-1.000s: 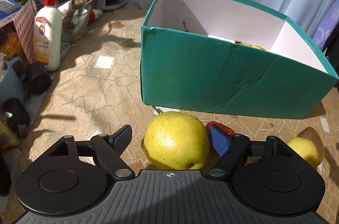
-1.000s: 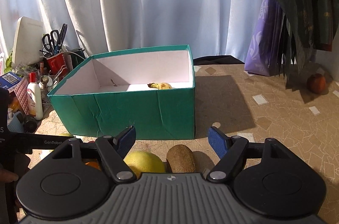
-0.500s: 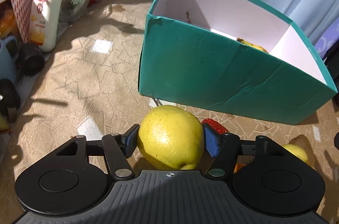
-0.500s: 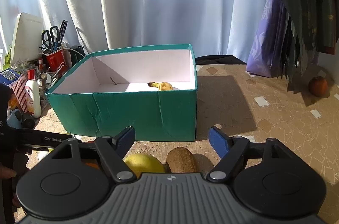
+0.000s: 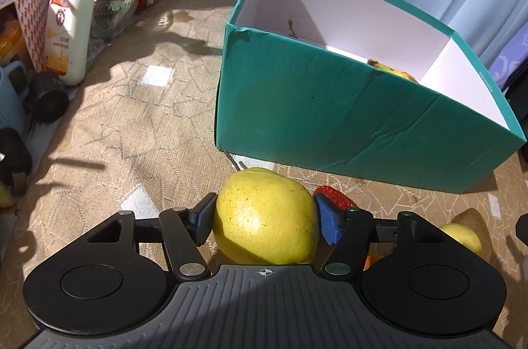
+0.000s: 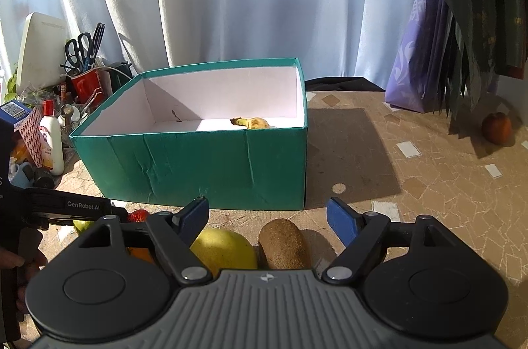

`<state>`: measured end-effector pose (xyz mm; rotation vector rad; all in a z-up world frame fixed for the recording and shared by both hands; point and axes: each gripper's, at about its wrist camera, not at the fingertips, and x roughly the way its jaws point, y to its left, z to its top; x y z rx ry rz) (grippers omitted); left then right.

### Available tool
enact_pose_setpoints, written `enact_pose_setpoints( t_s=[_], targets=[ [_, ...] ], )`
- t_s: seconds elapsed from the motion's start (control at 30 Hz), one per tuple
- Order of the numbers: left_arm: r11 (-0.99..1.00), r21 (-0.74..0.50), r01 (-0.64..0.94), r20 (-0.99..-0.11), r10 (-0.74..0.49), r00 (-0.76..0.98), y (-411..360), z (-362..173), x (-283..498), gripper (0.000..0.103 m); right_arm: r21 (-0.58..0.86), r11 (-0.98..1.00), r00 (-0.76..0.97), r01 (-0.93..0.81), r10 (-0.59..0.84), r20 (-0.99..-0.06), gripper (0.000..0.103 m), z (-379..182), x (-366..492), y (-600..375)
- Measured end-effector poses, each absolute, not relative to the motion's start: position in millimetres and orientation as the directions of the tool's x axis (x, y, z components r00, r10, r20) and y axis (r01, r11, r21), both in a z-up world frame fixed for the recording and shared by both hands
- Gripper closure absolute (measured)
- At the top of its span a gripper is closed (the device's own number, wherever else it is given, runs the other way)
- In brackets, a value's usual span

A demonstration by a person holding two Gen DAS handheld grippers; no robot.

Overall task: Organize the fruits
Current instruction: 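Grasp the yellow-green pear with the left gripper while the right gripper approaches the second kiwi, then carry the pear into the box with the left gripper while the right gripper lifts the kiwi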

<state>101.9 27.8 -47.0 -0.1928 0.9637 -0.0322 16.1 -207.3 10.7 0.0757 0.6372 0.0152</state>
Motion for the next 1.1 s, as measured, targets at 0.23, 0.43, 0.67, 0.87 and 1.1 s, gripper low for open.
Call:
enact_pose_setpoints(
  t_s=[0.23, 0.43, 0.67, 0.87, 1.1],
  targets=[
    [0.988, -0.155, -0.029, -0.790, -0.106, 0.603, 21, -30, 85, 0.036, 0.057, 0.998, 0.796, 0.006, 0.030, -0.605, 0.024, 7, 14, -209],
    [0.987, -0.163, 0.009, -0.767, -0.132, 0.628, 16, -11, 71, 0.036, 0.079, 0.997, 0.767, 0.004, 0.048, -0.640, 0.024, -4, 21, -209],
    [0.984, -0.168, 0.052, -0.751, -0.162, 0.640, 8, 2, 58, 0.036, 0.154, 0.986, 0.716, 0.069, 0.058, -0.695, 0.039, -23, 41, -224],
    [0.983, -0.169, 0.076, -0.741, -0.178, 0.647, 5, 9, 52, 0.036, 0.176, 0.979, 0.661, 0.099, 0.067, -0.747, 0.044, -40, 60, -230],
    [0.982, -0.170, 0.076, -0.737, -0.178, 0.653, 4, 16, 53, 0.036, 0.229, 0.973, 0.620, 0.035, 0.158, -0.769, 0.062, -50, 71, -224]
  ],
)
